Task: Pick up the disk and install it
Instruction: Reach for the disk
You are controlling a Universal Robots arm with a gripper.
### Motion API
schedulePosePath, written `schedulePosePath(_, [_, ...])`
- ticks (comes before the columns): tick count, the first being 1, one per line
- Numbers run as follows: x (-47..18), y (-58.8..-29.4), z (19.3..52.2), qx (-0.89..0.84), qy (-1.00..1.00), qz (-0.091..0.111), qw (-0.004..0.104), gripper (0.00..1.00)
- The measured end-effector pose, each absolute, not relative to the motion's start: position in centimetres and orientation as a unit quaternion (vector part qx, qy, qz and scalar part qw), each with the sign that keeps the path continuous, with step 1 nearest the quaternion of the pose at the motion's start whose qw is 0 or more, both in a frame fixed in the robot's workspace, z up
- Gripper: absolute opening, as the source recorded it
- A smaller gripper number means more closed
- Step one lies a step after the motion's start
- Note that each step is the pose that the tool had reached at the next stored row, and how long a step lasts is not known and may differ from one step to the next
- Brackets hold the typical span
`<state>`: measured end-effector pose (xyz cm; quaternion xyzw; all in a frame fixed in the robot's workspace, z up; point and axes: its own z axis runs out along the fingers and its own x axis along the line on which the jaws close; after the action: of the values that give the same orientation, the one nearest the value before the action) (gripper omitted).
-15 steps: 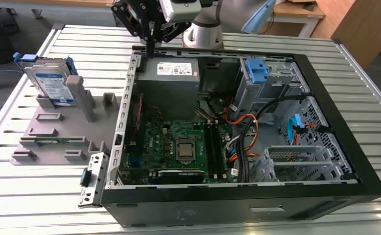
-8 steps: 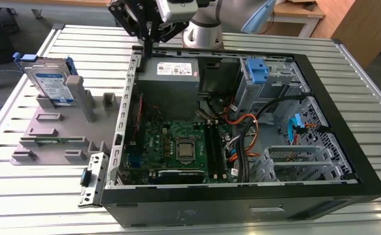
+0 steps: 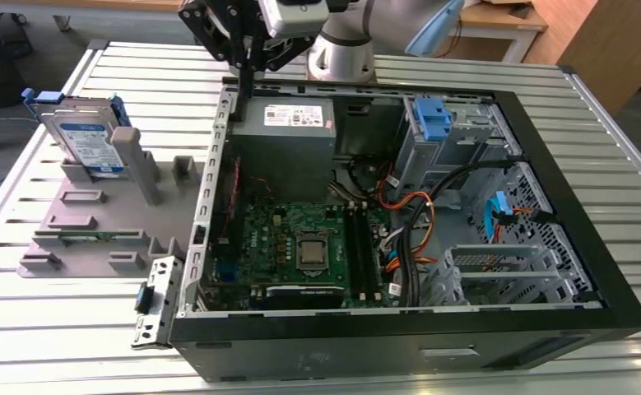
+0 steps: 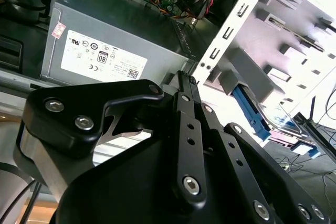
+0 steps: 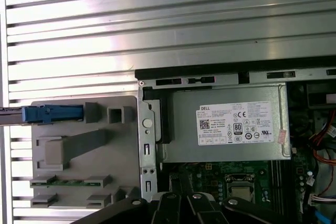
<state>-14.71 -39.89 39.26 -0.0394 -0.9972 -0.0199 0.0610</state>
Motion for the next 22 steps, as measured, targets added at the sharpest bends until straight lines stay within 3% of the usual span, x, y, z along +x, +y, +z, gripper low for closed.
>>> schedulePosePath(22, [-15.50, -39.89, 39.26, -0.039, -0.997, -0.020, 0.061, 0.11])
